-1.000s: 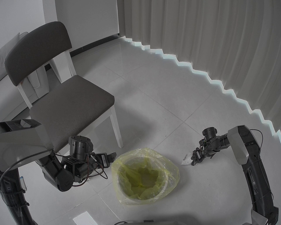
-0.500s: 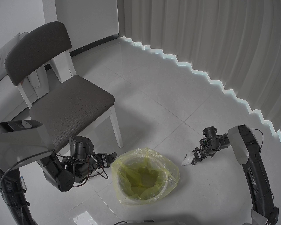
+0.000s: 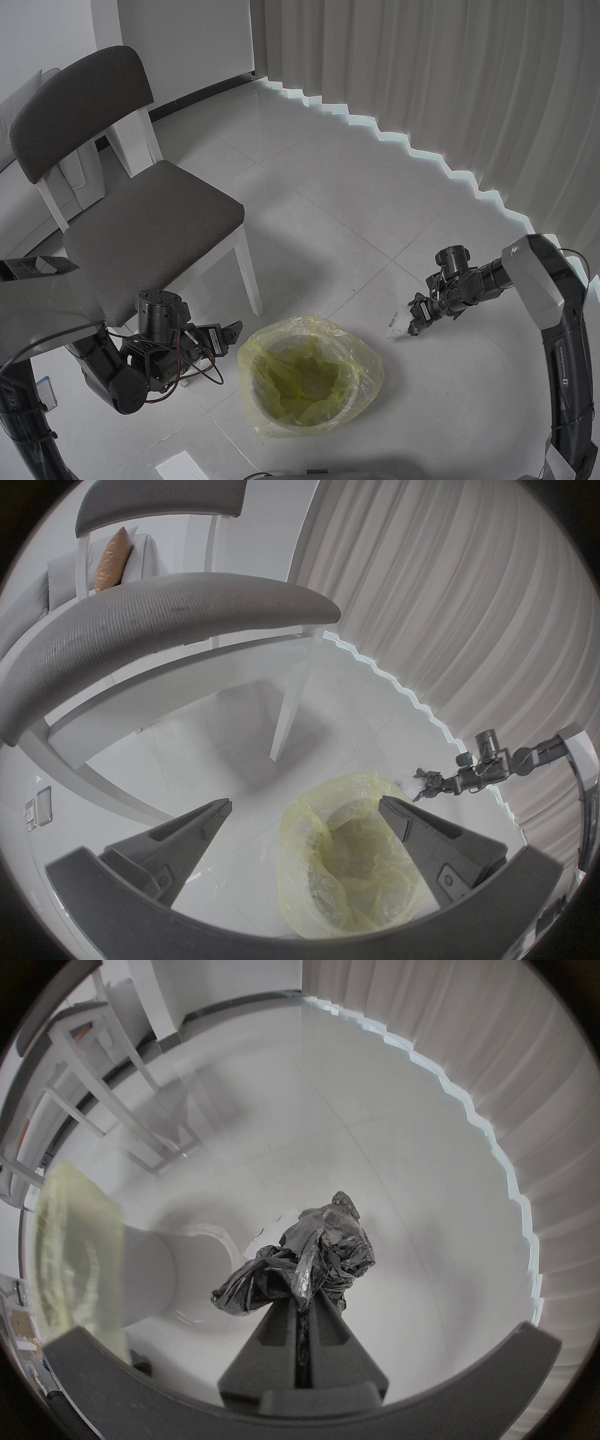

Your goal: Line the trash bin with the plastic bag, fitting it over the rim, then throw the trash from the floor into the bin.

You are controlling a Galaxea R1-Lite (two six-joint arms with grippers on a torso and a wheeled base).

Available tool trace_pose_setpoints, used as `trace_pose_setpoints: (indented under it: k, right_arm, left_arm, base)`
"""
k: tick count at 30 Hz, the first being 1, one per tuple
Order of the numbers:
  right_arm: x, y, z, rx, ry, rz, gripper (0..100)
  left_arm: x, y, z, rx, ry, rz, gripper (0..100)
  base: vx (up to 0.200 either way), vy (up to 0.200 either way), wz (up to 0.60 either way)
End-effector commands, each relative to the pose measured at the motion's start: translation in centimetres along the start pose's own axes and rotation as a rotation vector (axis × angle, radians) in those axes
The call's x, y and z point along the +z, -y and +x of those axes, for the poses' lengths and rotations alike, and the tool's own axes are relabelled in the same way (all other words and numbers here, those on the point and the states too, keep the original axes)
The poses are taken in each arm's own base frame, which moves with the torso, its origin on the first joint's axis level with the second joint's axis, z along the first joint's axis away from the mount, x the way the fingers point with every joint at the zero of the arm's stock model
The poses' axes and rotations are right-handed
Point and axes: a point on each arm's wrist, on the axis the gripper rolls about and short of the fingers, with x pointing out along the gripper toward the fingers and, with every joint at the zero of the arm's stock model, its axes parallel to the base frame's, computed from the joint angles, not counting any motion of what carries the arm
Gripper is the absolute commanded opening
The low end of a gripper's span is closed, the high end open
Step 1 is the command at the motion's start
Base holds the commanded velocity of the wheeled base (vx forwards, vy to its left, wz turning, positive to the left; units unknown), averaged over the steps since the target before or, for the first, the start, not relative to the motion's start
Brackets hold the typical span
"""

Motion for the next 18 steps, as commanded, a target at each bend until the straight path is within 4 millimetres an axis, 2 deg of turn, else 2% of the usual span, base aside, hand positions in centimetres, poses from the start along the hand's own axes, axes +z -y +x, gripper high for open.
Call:
trace_pose_setpoints:
  k: [1,4,6,7,8,9,10,11,14,15,18]
  right_arm:
    - [4.3,-5.3,-14.2,0.077,0.296,-0.105,0]
    - [4.4,-8.1,-19.5,0.115,0.423,-0.164,0]
    - [4.2,-9.6,-22.1,0.139,0.491,-0.194,0]
    - [4.2,-9.6,-22.1,0.139,0.491,-0.194,0]
    - [4.0,-10.6,-24.3,0.161,0.551,-0.214,0]
    - [4.1,-10.7,-24.5,0.162,0.557,-0.215,0]
    - [3.7,-12.0,-26.1,0.192,0.596,-0.236,0]
    - [3.3,-12.7,-26.9,0.213,0.607,-0.248,0]
    - [2.2,-14.5,-27.8,0.265,0.596,-0.281,0]
    - [1.3,-15.5,-27.6,0.291,0.568,-0.302,0]
    - [-0.5,-16.7,-25.9,0.314,0.490,-0.339,0]
  left_arm:
    - [2.4,-0.5,-3.4,-0.010,0.089,-0.023,100]
    - [3.2,-0.6,-4.8,-0.014,0.125,-0.029,100]
    - [3.4,-0.6,-5.4,-0.018,0.136,-0.027,100]
    - [3.4,-0.6,-5.4,-0.018,0.136,-0.027,100]
    - [3.5,-0.6,-6.1,-0.022,0.145,-0.027,100]
    - [3.5,-0.6,-6.1,-0.022,0.145,-0.027,100]
    - [3.5,-0.6,-6.6,-0.025,0.152,-0.028,100]
    - [3.5,-0.6,-6.8,-0.025,0.152,-0.028,100]
    - [3.4,-0.7,-7.2,-0.025,0.152,-0.029,100]
    - [3.4,-0.6,-7.4,-0.029,0.158,-0.029,100]
    - [4.0,-0.3,-8.3,-0.047,0.190,-0.028,100]
  base:
    - [0.000,0.000,0.00]
    - [0.000,0.000,0.00]
    - [0.000,0.000,0.00]
    - [0.000,0.000,0.00]
    - [0.000,0.000,0.00]
    - [0.000,0.000,0.00]
    - [0.000,0.000,0.00]
    - [0.000,0.000,0.00]
    - [0.000,0.000,0.00]
    - [0.000,0.000,0.00]
    - [0.000,0.000,0.00]
